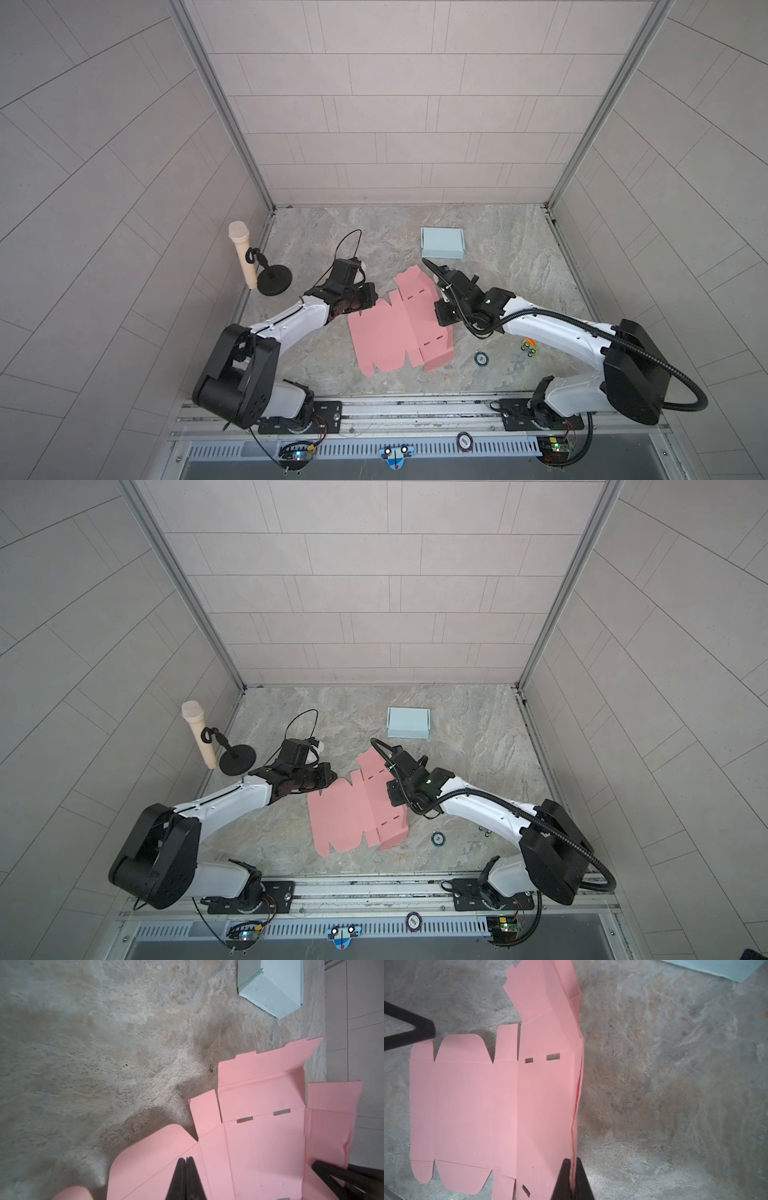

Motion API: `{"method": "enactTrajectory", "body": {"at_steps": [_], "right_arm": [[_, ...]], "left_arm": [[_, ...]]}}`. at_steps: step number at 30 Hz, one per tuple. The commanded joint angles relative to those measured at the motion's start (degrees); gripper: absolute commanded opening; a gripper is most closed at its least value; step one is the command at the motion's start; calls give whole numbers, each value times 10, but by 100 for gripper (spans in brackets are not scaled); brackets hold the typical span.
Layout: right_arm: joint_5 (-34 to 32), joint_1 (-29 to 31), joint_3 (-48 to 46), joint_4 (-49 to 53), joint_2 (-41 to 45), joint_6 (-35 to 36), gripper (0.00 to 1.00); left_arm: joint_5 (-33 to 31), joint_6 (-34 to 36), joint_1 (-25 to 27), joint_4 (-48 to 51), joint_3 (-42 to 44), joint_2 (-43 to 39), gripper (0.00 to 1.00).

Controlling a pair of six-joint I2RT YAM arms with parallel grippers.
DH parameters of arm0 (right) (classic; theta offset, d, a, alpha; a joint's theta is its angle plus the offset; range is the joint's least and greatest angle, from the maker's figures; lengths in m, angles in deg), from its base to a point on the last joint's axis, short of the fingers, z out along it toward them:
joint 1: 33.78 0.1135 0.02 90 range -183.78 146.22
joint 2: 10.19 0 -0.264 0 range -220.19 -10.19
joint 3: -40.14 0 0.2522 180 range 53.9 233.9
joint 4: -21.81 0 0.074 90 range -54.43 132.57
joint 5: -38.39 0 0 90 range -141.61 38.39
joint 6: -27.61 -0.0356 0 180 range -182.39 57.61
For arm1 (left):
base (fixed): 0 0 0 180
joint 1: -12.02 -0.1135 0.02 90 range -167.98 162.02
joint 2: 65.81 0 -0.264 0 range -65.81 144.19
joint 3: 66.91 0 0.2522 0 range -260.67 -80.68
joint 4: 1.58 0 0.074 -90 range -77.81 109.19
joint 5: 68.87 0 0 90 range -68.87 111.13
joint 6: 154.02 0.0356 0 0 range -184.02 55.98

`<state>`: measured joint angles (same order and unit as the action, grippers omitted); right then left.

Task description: Fold the paper box

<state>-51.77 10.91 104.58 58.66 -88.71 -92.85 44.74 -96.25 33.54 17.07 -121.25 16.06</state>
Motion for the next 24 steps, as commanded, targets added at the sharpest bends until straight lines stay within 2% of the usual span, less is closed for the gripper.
{"method": "enactTrajectory", "body": {"at_steps": [1,2,3,6,7,13,20,21,24], "right_arm": [[-20,8,-18,-13,34,9,1],[-21,10,-23,-19,40,11,1],[-21,12,-27,-24,46,15,1],[-22,12,-32,-25,57,22,1],[-21,13,-33,-25,58,27,1],[-15,13,-33,-27,62,51,0],[-15,13,-32,-28,74,61,0],[-15,13,-32,-28,75,61,0],[-11,13,-34,-32,75,59,0]], "left_arm": [[18,6,-12,-23,-20,34,1],[34,-3,-18,-46,-17,41,3],[49,-10,-23,-70,-14,47,9],[89,-8,-21,-107,-16,52,42],[95,-8,-19,-111,-15,51,49],[116,-8,-4,-136,-9,51,59],[114,-6,3,-133,-25,76,66],[110,-5,4,-132,-25,77,70],[106,-2,11,-132,-32,88,90]]}}
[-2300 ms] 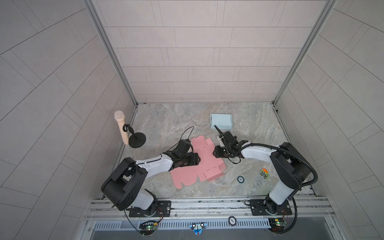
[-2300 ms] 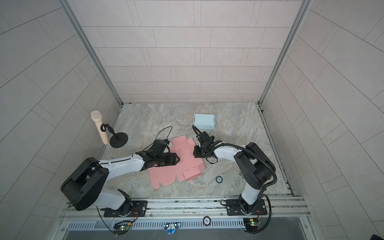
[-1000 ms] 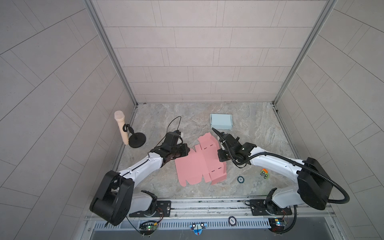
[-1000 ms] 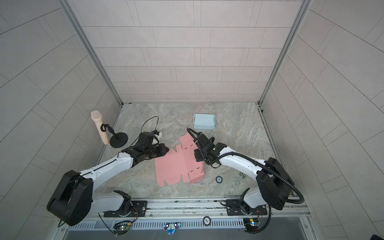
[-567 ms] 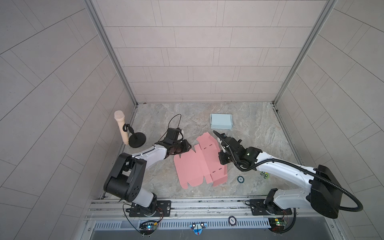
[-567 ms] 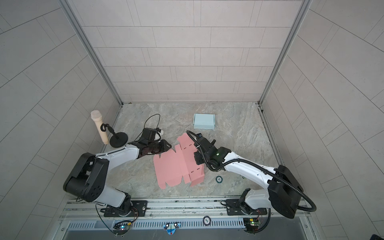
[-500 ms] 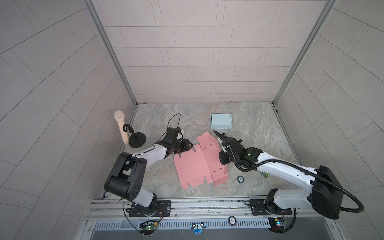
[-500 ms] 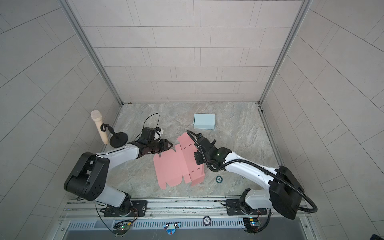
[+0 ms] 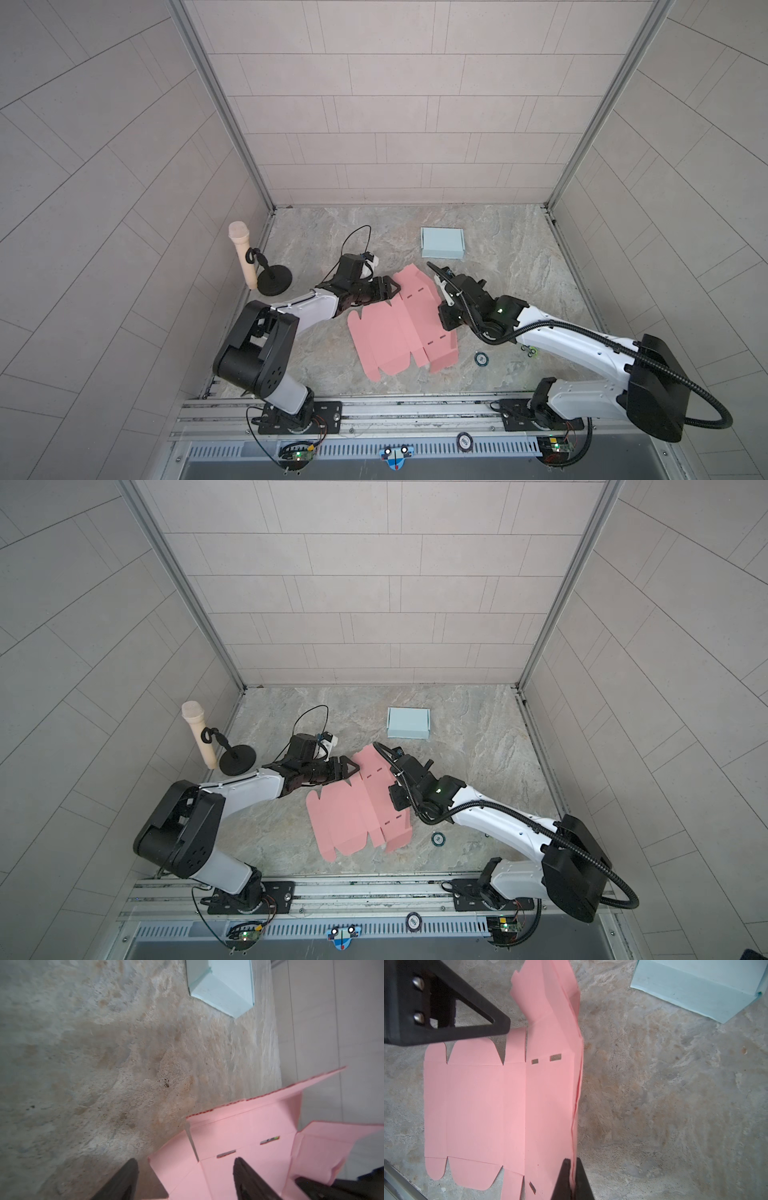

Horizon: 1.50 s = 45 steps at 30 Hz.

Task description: Fold the paper box

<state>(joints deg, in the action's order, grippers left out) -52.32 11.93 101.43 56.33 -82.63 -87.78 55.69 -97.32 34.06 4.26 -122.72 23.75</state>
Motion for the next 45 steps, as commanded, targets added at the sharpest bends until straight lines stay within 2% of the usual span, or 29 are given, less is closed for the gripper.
{"method": "enactTrajectory", "body": {"at_steps": [1,5,11,17,21,24,26,29,30,36,45], "right_arm": [[-5,3,-3,-10,14,6,0],[-6,3,-3,-12,15,5,0],[-9,3,-2,-9,17,5,0],[-10,3,-2,-7,17,7,0],[-13,3,0,-5,19,8,0],[-12,2,-1,-3,24,13,0],[-9,3,-6,-6,30,18,0],[-10,3,-12,-6,38,22,0],[-10,3,-12,-5,39,22,0],[-6,3,-9,-5,32,22,0],[-3,3,-4,-5,32,24,0]], "left_arm": [[-3,9,9,-6,-20,17,91],[0,6,22,-17,-26,33,91],[11,7,38,-28,-25,28,78],[19,5,45,-37,-11,8,74],[-18,28,40,11,-17,5,75],[-23,43,34,21,-21,8,76],[-30,54,34,35,-28,12,81],[-32,56,34,32,-30,16,96],[-29,55,35,26,-28,19,97],[-2,45,45,-17,-28,25,92],[22,39,54,-41,-30,27,92]]}}
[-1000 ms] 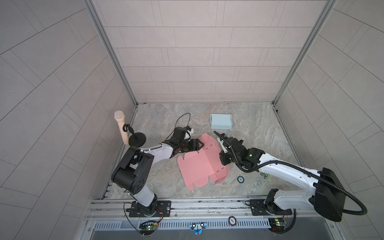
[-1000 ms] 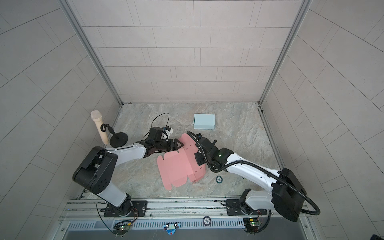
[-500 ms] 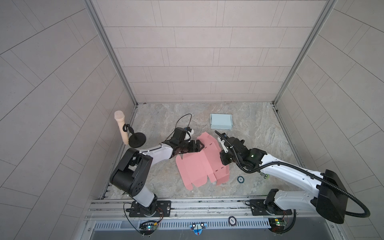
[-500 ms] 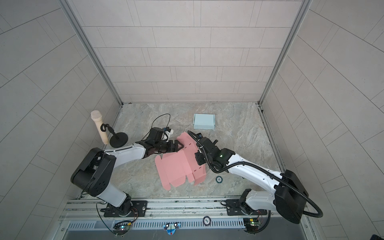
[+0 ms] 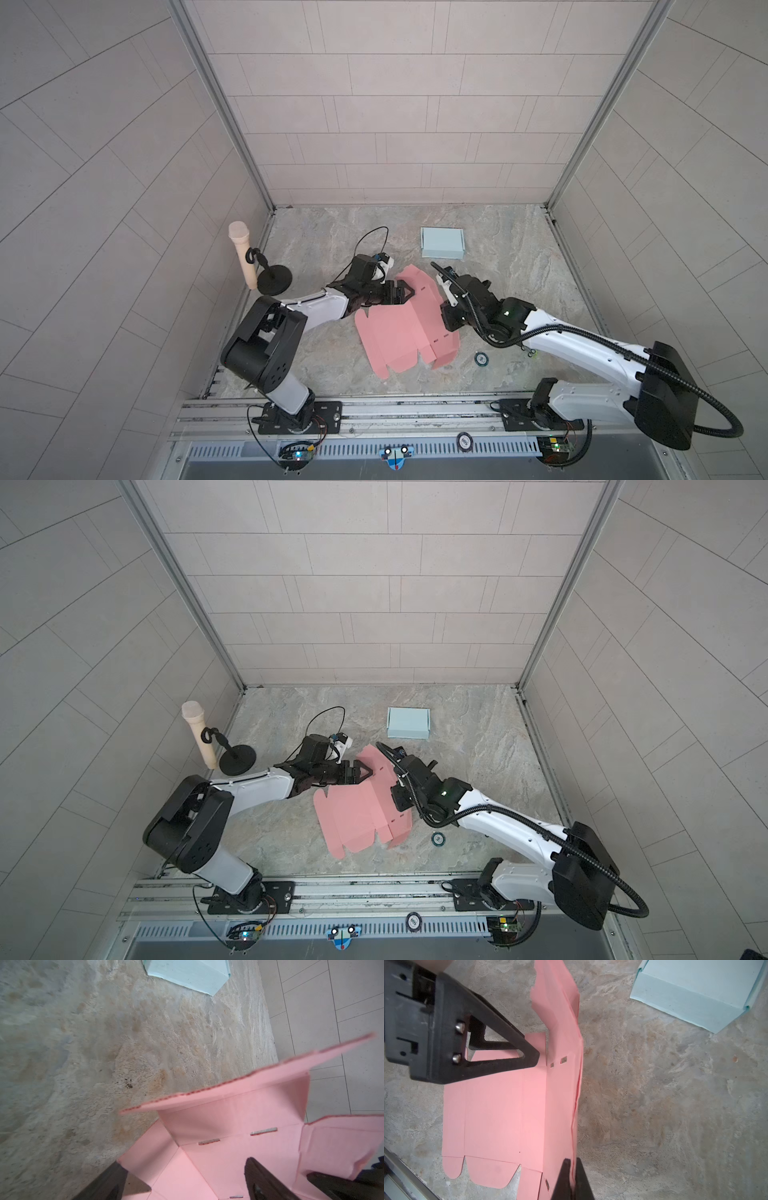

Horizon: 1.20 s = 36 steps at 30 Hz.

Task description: Fold the paper box

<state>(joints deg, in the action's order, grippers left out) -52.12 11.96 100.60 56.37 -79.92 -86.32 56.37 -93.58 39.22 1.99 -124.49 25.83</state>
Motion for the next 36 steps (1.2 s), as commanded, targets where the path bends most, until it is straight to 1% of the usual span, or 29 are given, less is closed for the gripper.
{"method": "enactTrajectory", "body": {"at_steps": [1,9,10,14,18,22,27,29,31,33,35,36], "right_arm": [[-5,2,5,-5,5,10,0],[-8,3,4,-5,4,10,0],[-8,2,5,-4,2,10,0],[-9,2,9,-2,-1,12,0],[-15,2,11,1,-5,18,0],[-31,2,16,7,-13,42,0],[-58,9,19,5,-29,92,0],[-69,14,21,6,-37,119,0],[-81,19,30,15,-47,143,0],[-97,27,45,29,-58,165,0],[-115,38,59,40,-72,187,0],[-126,44,67,45,-81,198,0]], "left_arm": [[18,-1,4,-22,-10,6,91],[21,-7,11,-24,13,-37,82],[19,-7,29,-21,16,-45,81],[5,-11,57,-16,35,-71,77],[-7,-21,82,-26,57,-88,75],[-9,-35,93,-49,75,-90,73],[-2,-45,93,-72,89,-90,72],[-4,-49,88,-72,91,-106,72],[-7,-58,70,-71,96,-141,72],[1,-70,40,-64,94,-173,70],[-3,-71,-3,-29,79,-195,67],[-15,-67,-22,-1,65,-202,65]]}}
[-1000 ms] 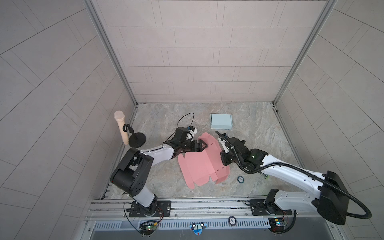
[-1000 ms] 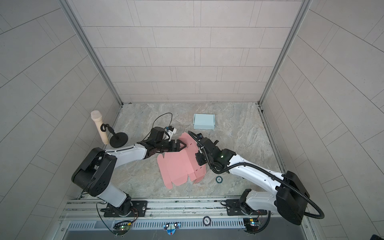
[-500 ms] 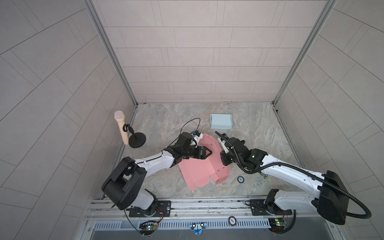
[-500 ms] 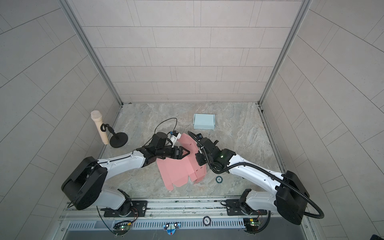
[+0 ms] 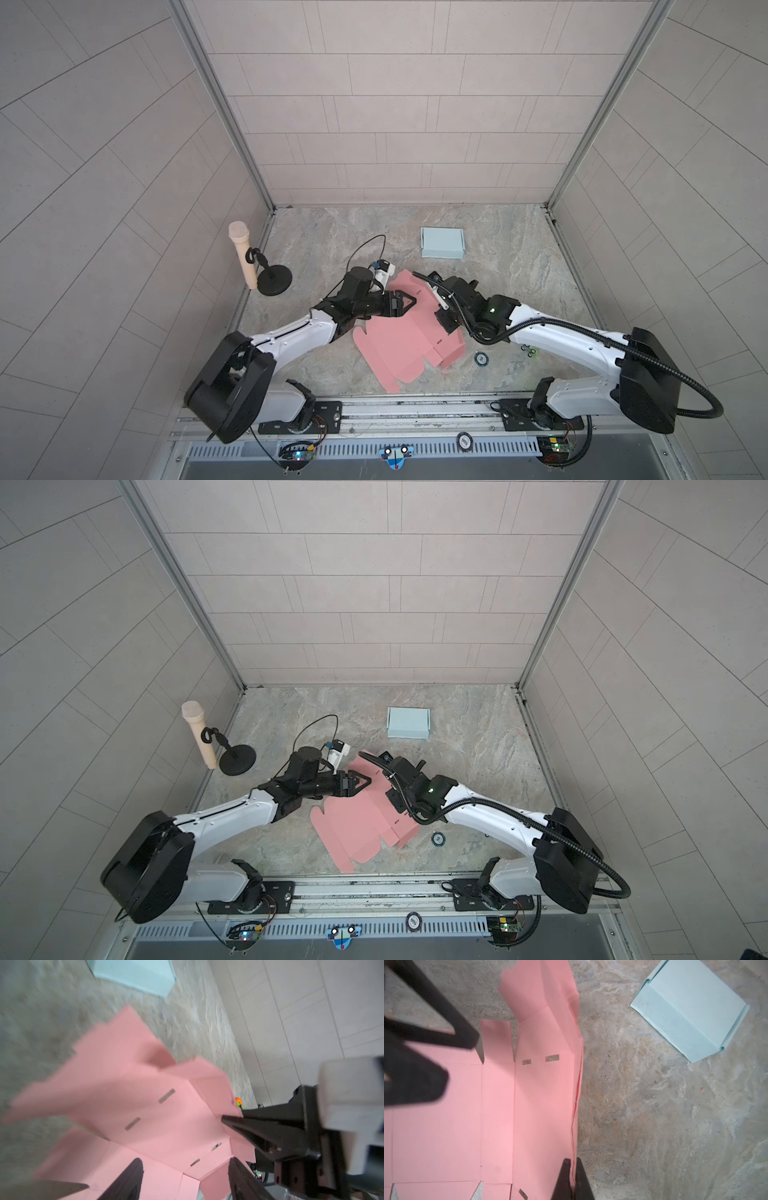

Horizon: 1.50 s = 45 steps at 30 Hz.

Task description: Fold the paper box

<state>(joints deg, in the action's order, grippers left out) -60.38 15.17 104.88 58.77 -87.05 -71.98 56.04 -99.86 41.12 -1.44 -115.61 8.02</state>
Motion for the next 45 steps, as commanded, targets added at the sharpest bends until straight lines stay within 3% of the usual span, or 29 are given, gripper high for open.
{"method": "enactTrajectory", "body": {"at_steps": [1,9,18,37,45], "right_arm": [[-58,19,31,25,-17,65,0],[-125,71,79,23,-61,149,0],[-159,106,104,7,-92,217,0],[-287,139,113,-41,-155,334,0],[-336,148,80,-99,-173,390,0]], "left_arm": [[-25,-2,-60,59,-38,-27,64],[-31,-1,-157,82,-112,75,63],[-43,16,-160,65,-148,197,60],[-11,17,-115,-37,-8,137,60],[17,6,-107,-129,43,142,60]]}}
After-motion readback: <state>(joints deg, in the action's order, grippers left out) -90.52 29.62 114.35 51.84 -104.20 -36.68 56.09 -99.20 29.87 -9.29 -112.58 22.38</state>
